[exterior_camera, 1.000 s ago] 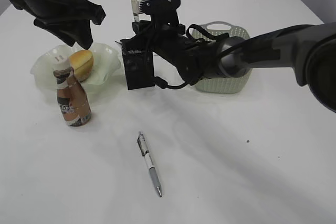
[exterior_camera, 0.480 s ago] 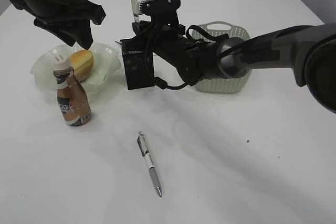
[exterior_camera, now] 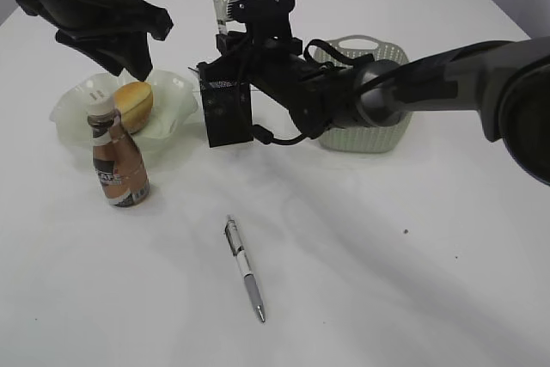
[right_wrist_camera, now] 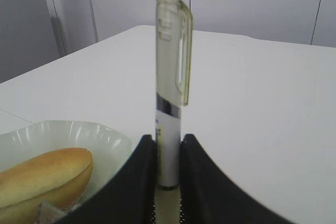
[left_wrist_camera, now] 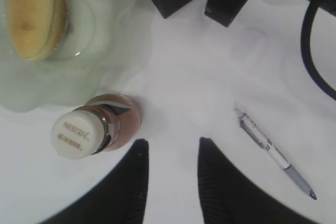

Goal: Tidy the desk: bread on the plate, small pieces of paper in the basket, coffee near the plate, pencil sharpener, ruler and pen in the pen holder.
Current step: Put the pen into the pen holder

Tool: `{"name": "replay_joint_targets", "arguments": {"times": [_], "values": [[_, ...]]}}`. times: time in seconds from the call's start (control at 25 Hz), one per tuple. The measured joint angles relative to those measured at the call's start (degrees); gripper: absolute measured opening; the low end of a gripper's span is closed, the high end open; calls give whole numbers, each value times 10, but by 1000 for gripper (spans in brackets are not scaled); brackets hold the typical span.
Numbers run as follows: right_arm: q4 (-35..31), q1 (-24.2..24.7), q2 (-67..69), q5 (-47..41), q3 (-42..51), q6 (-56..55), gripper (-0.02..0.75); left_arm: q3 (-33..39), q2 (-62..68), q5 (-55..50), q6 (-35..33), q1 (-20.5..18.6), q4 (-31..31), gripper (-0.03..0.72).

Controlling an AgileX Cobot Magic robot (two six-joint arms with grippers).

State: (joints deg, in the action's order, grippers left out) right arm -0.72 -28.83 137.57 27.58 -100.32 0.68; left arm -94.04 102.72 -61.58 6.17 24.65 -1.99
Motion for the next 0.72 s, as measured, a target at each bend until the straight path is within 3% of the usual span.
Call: {"name": "replay_joint_targets", "arguments": {"times": [0.32, 0.72], "values": [[2, 0, 0, -11, -1, 0, 228, 0, 0, 0, 0, 0, 0, 236], [2, 0, -3, -30, -1, 0, 249, 0, 0, 0, 0, 0, 0, 236]]}}
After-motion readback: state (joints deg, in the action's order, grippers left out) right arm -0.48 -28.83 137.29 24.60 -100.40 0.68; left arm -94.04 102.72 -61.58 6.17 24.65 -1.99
